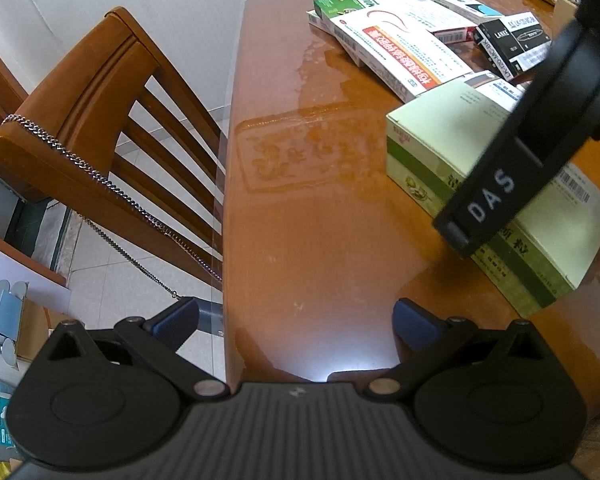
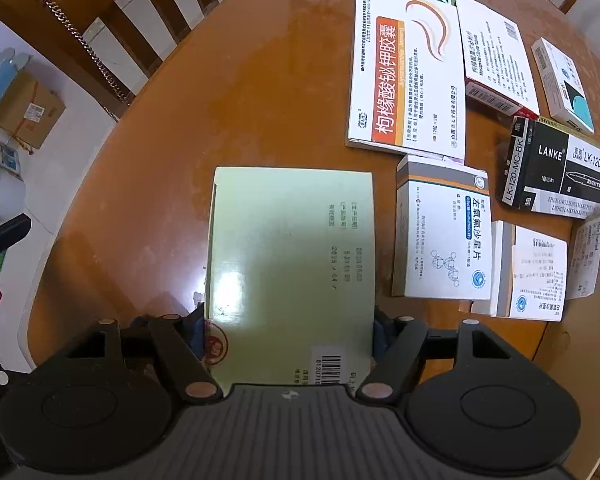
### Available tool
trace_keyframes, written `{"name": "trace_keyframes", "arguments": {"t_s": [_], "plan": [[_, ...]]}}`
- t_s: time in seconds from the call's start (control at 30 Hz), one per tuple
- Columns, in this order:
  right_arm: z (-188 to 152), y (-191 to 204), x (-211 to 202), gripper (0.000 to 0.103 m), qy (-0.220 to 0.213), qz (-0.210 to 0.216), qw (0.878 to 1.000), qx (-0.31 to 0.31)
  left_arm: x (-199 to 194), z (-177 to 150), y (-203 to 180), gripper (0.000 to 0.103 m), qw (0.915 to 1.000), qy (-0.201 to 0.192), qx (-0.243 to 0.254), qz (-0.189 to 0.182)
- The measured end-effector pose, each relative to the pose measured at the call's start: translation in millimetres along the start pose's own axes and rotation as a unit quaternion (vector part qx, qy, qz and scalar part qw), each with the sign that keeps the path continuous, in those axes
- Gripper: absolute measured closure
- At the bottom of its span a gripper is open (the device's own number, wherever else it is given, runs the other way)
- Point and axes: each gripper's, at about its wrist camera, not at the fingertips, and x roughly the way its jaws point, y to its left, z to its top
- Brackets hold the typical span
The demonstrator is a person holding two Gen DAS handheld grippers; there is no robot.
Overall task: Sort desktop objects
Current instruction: 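Hold the Qingkailing box in the right gripper above the table, then carry the Qingkailing box with the right gripper over the cardboard box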
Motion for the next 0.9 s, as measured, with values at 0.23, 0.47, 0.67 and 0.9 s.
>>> {"name": "trace_keyframes", "arguments": {"t_s": [0.23,0.47,0.67,0.9], "plan": [[2.0,-8.7,1.2,0.029,-0.004,0.011,1.000,0.005,-0.3,0.0,-0.5,0.000,1.0000,-0.002,-0.001,-0.001],[8.7,-21.9,-5.2,0.029,-0.009,0.031,0.999,0.023,-3.5,1.7,-4.2,0.000,1.0000,-0.007,0.007,-0.003],[5.6,-35.9,-24.1,0.029,-0.022,0.040,0.998,0.032,-6.3,3.2,-7.5,0.000,0.9999,-0.011,0.013,-0.004],[-17.6,-44.0,-58.3,0.029,-0.042,0.051,0.997,0.047,-10.6,9.6,-15.5,0.000,0.9995,-0.017,0.028,-0.005]]}}
